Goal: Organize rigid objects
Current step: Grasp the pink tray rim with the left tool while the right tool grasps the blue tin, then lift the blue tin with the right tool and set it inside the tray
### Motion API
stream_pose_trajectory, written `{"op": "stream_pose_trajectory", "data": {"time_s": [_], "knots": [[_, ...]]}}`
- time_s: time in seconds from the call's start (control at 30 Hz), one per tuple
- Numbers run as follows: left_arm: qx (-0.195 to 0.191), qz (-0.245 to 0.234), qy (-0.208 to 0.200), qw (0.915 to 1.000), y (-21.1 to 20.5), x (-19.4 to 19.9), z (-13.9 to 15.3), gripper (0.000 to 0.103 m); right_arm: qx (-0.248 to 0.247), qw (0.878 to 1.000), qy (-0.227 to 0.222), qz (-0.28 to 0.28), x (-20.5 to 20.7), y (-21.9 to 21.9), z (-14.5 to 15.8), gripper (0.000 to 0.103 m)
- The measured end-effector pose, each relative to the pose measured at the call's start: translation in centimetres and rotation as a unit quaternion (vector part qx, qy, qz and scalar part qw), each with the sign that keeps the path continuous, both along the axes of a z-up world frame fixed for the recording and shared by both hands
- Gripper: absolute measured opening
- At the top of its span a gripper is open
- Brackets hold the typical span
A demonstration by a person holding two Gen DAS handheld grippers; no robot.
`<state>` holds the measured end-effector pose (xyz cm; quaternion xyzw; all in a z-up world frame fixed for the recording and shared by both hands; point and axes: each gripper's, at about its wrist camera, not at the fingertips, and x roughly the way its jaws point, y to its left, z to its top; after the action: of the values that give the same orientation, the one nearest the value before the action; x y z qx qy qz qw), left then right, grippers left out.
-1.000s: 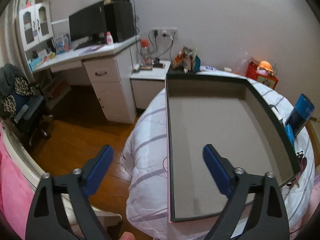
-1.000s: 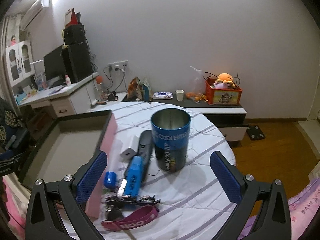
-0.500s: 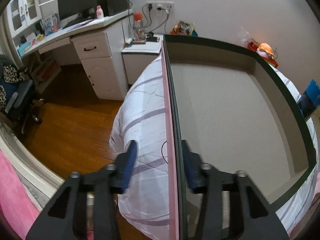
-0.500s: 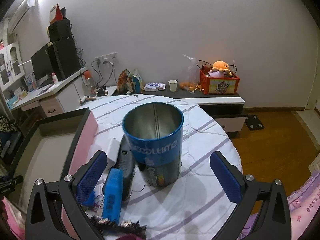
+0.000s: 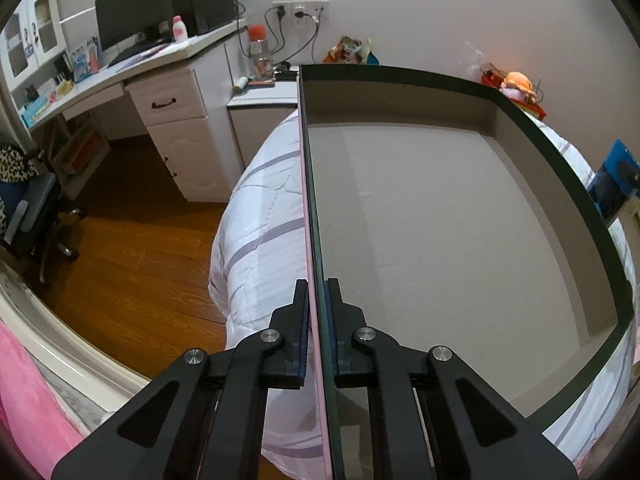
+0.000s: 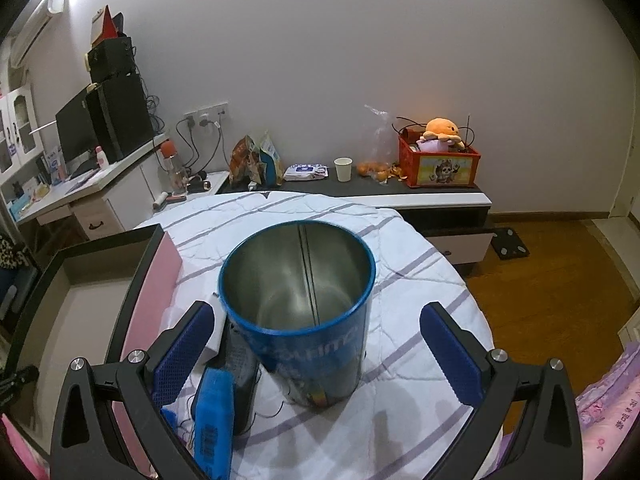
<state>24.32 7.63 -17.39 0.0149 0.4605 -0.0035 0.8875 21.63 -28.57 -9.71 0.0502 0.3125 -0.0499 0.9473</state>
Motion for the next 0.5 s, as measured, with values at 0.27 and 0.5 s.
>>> {"op": "stream_pose_trajectory", "data": {"time_s": [0.27, 0.5], "knots": [[0.004, -0.003, 0.002, 1.0000, 0.2, -0.2, 0.2, 0.007, 0.005, 1.000, 0.007, 0.009, 1.1, 0.0, -0.5, 0.068], [0.005, -0.004, 0.000, 1.0000, 0.3, -0.4, 0.1, 0.007, -0.024, 1.000, -0.004, 0.004, 0.2, 0.5, 0.6, 0.068]]}}
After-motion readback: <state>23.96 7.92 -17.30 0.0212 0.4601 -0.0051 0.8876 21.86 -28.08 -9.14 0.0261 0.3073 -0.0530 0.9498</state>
